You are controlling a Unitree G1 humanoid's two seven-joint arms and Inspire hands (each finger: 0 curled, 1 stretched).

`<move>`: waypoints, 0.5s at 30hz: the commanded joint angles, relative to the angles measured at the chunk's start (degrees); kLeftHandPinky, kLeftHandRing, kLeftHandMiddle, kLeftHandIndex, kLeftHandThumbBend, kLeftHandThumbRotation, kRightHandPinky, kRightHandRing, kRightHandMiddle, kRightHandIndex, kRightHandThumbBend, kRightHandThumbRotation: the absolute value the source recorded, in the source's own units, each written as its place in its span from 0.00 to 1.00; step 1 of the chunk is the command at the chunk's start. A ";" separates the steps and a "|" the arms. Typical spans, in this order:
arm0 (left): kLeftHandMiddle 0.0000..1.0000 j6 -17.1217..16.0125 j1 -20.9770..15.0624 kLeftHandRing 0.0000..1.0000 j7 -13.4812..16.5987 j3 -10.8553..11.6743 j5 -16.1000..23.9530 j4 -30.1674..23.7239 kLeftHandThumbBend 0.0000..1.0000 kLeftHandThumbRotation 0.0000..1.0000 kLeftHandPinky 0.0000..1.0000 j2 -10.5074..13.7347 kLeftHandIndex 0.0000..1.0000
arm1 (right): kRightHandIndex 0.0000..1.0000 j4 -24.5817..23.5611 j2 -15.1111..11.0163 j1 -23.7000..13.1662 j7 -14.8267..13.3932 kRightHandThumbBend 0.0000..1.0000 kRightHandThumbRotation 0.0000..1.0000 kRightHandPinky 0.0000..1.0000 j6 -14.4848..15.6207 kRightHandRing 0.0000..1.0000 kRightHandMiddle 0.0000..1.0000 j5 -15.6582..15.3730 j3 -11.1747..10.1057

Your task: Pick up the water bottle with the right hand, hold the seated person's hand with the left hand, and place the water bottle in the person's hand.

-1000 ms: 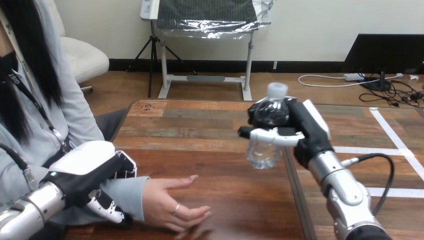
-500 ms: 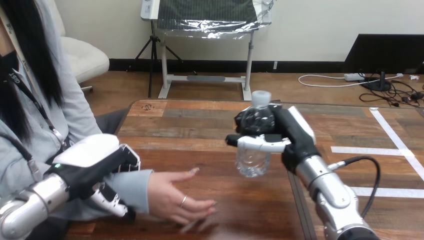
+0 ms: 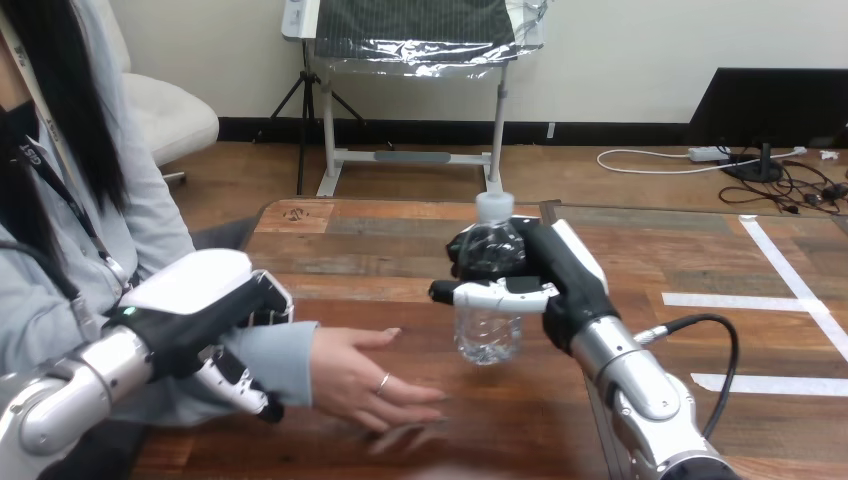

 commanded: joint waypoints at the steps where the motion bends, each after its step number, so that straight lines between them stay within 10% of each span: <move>1: 0.30 -0.85 -8.05 0.24 0.41 0.50 -1.34 -3.91 0.84 0.00 0.19 -0.32 0.28 | 0.46 -2.44 0.82 -4.75 -0.16 0.84 0.00 0.31 -2.13 0.36 0.44 0.74 -0.13; 15: 0.29 -0.89 -10.29 0.23 0.53 -0.41 -1.06 -3.22 0.87 0.00 0.18 -1.55 0.28 | 0.46 -3.77 2.67 -3.15 2.17 0.83 0.00 0.30 -3.04 0.35 0.43 1.16 0.30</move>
